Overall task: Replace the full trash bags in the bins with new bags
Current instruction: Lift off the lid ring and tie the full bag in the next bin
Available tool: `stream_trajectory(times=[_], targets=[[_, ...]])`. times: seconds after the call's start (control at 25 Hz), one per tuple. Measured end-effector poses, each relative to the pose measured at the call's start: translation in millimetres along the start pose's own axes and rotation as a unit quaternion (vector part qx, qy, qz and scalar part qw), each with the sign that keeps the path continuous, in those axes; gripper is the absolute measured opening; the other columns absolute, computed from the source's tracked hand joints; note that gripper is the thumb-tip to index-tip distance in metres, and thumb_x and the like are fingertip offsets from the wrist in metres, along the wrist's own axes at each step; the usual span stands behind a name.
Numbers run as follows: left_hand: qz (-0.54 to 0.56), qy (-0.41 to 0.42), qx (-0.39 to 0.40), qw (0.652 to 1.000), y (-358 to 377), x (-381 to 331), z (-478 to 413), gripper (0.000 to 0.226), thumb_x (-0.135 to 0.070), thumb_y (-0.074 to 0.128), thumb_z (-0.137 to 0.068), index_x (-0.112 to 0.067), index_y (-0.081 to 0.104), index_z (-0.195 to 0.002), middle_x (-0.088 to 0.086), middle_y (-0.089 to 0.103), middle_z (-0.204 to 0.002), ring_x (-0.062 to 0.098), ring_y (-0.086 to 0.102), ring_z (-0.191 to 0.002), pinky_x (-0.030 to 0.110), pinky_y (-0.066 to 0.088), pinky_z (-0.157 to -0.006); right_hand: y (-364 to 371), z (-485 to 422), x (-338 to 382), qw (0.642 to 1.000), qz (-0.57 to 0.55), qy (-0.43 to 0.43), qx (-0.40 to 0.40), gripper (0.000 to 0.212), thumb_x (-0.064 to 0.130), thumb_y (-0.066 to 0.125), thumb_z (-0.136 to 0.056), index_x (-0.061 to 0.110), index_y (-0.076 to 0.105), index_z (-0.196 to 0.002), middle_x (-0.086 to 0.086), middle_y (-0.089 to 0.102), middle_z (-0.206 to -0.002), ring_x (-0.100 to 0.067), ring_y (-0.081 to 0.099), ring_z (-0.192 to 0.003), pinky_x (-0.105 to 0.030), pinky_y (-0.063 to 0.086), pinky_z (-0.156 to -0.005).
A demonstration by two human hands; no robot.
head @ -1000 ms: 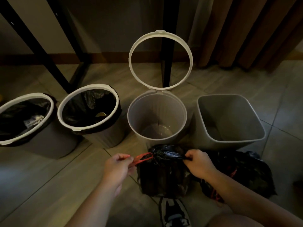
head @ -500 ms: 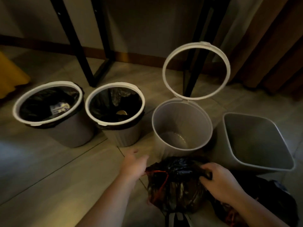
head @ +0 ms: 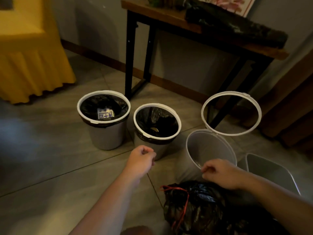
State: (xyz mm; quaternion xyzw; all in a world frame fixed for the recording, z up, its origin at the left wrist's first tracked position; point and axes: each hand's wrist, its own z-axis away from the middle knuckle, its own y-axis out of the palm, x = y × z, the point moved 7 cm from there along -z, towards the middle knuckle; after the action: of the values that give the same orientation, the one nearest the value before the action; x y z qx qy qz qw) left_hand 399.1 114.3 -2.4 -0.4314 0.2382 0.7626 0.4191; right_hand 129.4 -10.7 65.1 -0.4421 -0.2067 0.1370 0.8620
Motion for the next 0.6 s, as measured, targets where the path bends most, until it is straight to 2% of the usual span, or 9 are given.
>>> stream_trajectory(times=[0.12,0.32,0.48,0.6], targets=[[0.023,0.005,-0.013,1.0,-23.4,0.5,6.7,0.005,-0.018,0.066,-0.096,-0.015,0.07,-0.097,0.008,0.071,-0.079,0.022,0.068,-0.076,0.036,0.056,-0.067,-23.1,-4.6,52.4,0.996,0.076,-0.036,-0.008,0.019,0.035,0.072,-0.094,0.028,0.076,-0.111,0.01,0.075,-0.097,-0.007,0.069,-0.091,-0.025,0.053,-0.087],[0.016,0.011,-0.015,1.0,-50.2,14.0,1.2,0.009,-0.008,0.057,-0.096,-0.01,0.065,-0.092,0.01,0.064,-0.076,0.023,0.06,-0.068,0.025,0.043,-0.054,-30.6,-46.8,133.8,0.978,0.165,-0.124,-0.009,0.026,0.038,0.069,-0.094,0.027,0.072,-0.118,0.007,0.076,-0.104,-0.013,0.069,-0.096,-0.028,0.053,-0.087],[-0.05,0.005,-0.027,0.998,-74.8,31.6,-43.4,0.01,-0.008,0.06,-0.097,-0.012,0.064,-0.089,0.008,0.062,-0.076,0.019,0.058,-0.063,0.025,0.042,-0.052,-12.0,-120.7,176.6,0.968,0.175,-0.167,-0.062,0.043,0.043,0.066,-0.094,0.022,0.065,-0.132,-0.004,0.071,-0.118,-0.025,0.067,-0.108,-0.038,0.057,-0.09],[-0.085,0.011,-0.031,0.996,-88.3,30.4,-68.5,0.008,-0.016,0.063,-0.097,-0.011,0.067,-0.092,0.007,0.067,-0.082,0.019,0.064,-0.068,0.03,0.048,-0.057,0.4,-163.4,192.1,0.971,0.145,-0.163,-0.103,0.052,0.05,0.068,-0.094,0.018,0.063,-0.134,-0.005,0.067,-0.122,-0.026,0.065,-0.109,-0.045,0.058,-0.091]])
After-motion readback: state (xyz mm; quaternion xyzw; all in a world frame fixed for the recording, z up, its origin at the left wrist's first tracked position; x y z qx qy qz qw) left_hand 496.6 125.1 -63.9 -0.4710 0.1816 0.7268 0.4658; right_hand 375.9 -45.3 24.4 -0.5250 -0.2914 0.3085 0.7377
